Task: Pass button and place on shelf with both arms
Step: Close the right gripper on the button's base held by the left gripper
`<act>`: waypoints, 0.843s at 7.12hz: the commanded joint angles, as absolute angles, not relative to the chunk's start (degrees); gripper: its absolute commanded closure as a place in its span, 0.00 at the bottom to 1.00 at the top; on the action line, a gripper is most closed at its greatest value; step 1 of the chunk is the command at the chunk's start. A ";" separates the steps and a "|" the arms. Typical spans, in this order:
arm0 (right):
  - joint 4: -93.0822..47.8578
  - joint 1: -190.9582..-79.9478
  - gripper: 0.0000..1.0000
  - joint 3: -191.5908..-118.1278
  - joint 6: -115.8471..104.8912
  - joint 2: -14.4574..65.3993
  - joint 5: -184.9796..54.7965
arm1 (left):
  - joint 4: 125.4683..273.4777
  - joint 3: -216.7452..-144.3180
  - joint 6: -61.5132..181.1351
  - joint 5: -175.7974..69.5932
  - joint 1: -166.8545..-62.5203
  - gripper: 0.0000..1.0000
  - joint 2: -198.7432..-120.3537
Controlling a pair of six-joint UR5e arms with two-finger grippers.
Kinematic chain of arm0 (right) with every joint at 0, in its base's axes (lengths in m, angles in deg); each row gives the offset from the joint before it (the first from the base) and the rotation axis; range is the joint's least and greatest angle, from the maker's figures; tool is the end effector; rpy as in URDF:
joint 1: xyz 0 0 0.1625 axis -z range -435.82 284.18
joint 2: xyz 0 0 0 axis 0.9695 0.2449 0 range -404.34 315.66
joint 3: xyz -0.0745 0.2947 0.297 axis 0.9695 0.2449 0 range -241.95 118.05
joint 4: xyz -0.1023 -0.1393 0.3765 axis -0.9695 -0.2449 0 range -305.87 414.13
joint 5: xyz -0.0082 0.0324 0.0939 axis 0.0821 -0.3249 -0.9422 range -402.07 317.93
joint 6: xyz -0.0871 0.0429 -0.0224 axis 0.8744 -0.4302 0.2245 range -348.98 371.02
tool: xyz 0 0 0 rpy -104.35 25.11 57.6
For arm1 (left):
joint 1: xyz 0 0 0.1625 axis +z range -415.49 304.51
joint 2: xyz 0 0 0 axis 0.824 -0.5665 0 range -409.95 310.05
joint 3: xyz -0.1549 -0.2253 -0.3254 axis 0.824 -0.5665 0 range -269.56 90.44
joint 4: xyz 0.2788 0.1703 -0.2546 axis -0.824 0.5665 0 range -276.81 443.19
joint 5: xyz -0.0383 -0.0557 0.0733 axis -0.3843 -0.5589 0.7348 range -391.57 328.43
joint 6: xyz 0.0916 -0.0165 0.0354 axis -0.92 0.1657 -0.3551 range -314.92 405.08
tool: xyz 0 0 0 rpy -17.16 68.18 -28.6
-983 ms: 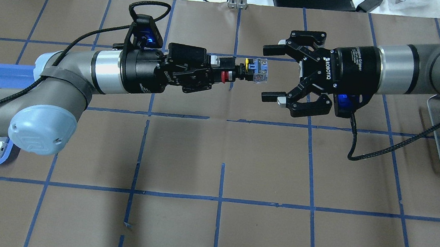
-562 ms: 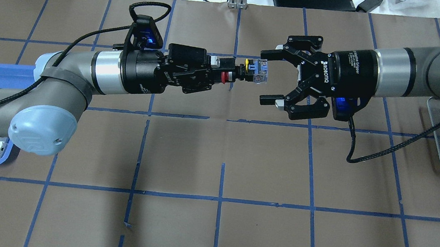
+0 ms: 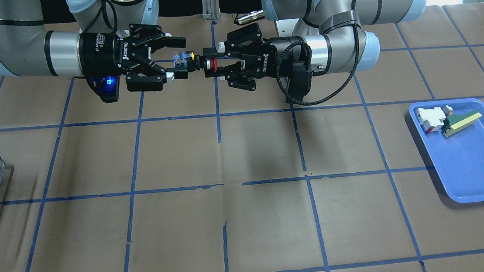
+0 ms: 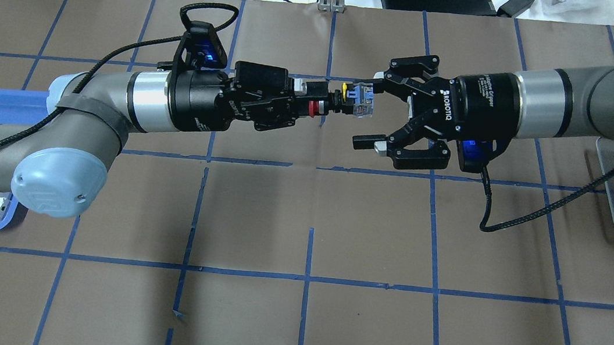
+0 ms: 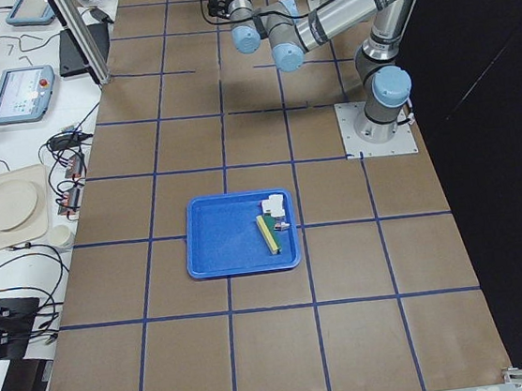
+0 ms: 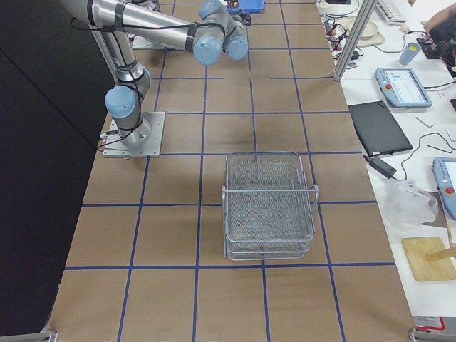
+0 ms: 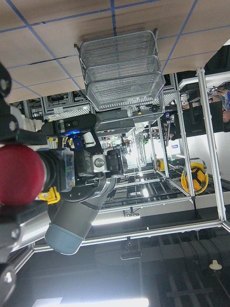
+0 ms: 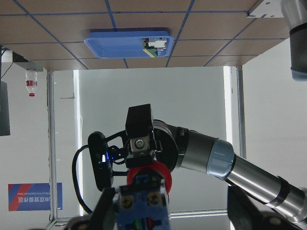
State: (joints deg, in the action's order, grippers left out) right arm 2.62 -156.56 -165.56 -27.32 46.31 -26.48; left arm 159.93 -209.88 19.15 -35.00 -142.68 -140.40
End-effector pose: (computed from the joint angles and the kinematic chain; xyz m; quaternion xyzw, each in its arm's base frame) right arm 0.1590 -0.4500 0.4048 0.5298 0.5506 0.4714 0.4405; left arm -0.2109 -0.4480 0.3625 -0.0273 -0.6861 0.0775 0.7228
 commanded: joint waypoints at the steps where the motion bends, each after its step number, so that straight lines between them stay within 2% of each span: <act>1: 2.63 -156.51 0.83 -165.40 -27.21 46.28 -26.34 | 159.92 -209.88 19.15 -35.00 -142.68 0.92 -140.39; 2: 2.63 -156.24 0.92 -165.31 -27.04 46.37 -26.16 | 159.92 -209.88 19.15 -35.00 -142.68 0.91 -140.48; 4: 2.63 -156.15 0.94 -165.05 -27.03 46.37 -25.19 | 160.01 -209.88 19.24 -35.08 -142.68 0.90 -140.48; 5: 2.63 -156.15 0.95 -164.96 -27.03 46.37 -25.19 | 160.01 -209.88 19.33 -35.08 -142.68 0.76 -140.57; 6: 2.63 -156.15 0.96 -164.96 -27.03 46.37 -25.19 | 160.01 -209.80 19.42 -35.00 -142.68 0.49 -140.66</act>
State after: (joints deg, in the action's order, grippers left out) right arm 2.63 -156.16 -165.01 -27.04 46.36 -25.23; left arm 160.00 -209.86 19.32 -35.06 -142.72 -140.57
